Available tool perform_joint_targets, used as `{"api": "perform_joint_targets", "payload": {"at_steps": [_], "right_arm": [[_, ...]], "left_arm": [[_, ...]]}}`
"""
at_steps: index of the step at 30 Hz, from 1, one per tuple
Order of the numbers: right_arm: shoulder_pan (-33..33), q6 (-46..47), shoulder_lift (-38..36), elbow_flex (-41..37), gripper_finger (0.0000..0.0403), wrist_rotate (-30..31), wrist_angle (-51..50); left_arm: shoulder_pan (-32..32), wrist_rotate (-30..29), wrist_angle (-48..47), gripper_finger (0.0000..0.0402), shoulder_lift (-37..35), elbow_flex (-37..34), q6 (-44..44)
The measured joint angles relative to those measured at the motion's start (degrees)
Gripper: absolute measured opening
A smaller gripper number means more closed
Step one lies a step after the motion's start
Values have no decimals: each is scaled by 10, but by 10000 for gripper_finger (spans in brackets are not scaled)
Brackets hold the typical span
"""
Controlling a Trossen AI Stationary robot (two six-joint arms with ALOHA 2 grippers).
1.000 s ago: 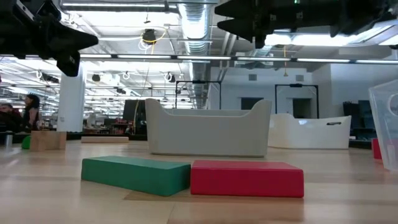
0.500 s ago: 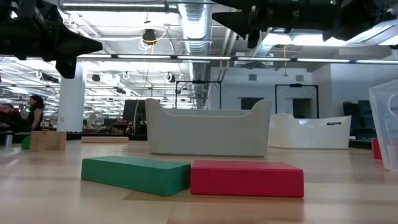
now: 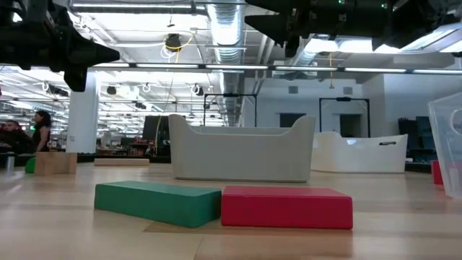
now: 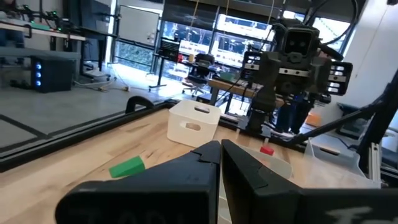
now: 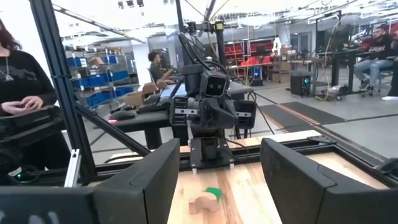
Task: Sort & place blocks by color
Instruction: Put the middle green block into the gray bin
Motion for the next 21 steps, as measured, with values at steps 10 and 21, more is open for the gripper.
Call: {"api": "perform_joint_targets", "payload": {"at_steps": [10, 21], "right_arm": [[23, 33, 0, 0, 245, 2, -17], [25, 19, 0, 0, 245, 19, -20]], "left_arm": [[0, -75, 28, 0, 0, 0, 61], [1, 6, 36, 0, 0, 0, 55]]}}
